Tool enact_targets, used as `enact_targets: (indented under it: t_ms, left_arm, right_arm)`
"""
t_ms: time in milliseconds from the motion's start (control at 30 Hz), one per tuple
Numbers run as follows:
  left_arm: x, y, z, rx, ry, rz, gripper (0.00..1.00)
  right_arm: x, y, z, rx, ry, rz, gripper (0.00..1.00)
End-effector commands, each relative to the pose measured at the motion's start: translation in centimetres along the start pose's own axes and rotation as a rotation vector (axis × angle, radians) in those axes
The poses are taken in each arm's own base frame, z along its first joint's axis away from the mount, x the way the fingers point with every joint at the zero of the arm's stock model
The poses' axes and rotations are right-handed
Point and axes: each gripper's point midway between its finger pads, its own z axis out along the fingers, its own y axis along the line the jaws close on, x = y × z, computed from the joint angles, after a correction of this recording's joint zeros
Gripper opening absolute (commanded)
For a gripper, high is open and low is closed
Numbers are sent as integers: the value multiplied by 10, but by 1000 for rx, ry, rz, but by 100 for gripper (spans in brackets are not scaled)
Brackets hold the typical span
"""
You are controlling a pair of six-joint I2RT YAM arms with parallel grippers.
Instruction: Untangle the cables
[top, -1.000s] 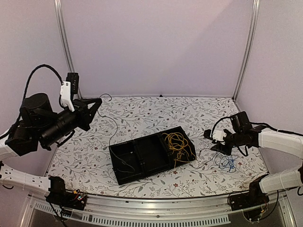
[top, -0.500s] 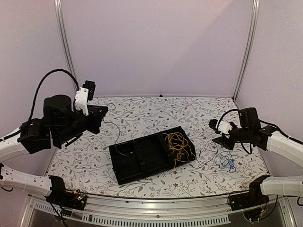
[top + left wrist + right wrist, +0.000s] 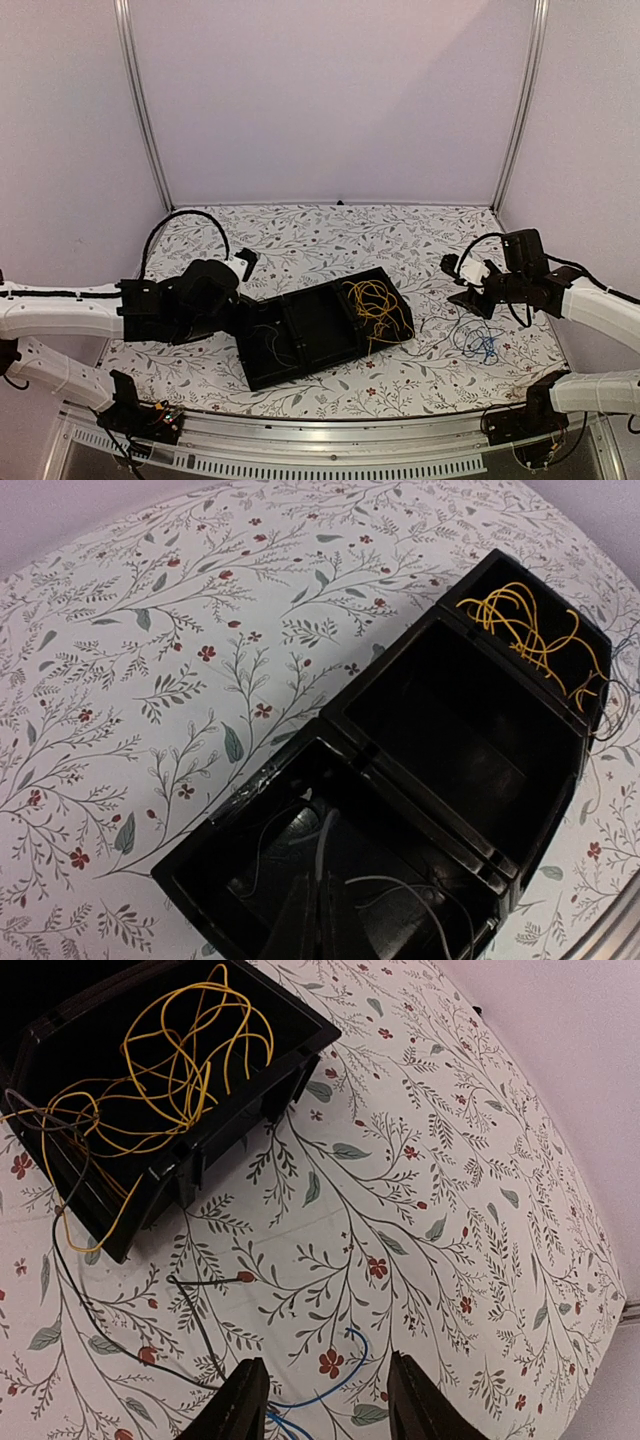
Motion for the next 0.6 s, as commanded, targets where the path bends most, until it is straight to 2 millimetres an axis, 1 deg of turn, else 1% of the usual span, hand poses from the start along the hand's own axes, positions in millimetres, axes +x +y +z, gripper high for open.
enact_targets:
  t_ms: [0, 100, 167, 333, 400, 467, 533, 567]
  left_arm:
    - [-2, -6, 13, 17, -11, -43, 0]
    - [8, -16, 23, 50, 34, -35, 0]
    - [16, -19, 28, 55, 65, -41, 0]
    - [40, -15, 42, 13, 154, -50, 0]
    - [48, -17, 46, 9, 188, -47, 0]
    - [51, -20, 49, 14, 212, -46, 0]
    - [49, -23, 49, 15, 226, -42, 0]
    - [46, -22, 48, 5, 228, -40, 5]
  right_arm:
    - [-1, -1, -1, 10, -13, 2, 45]
    - [0, -1, -1, 8, -9, -1, 45]
    - [0, -1, -1, 9, -11, -3, 45]
    - [-2, -1, -2, 11, -21, 0, 45]
    - [-2, -2, -2, 13, -20, 2, 45]
    - [-2, -2, -2, 16, -18, 8, 45]
    - [-3, -3, -2, 18, -18, 12, 45]
    - [-3, -5, -2, 23, -17, 15, 45]
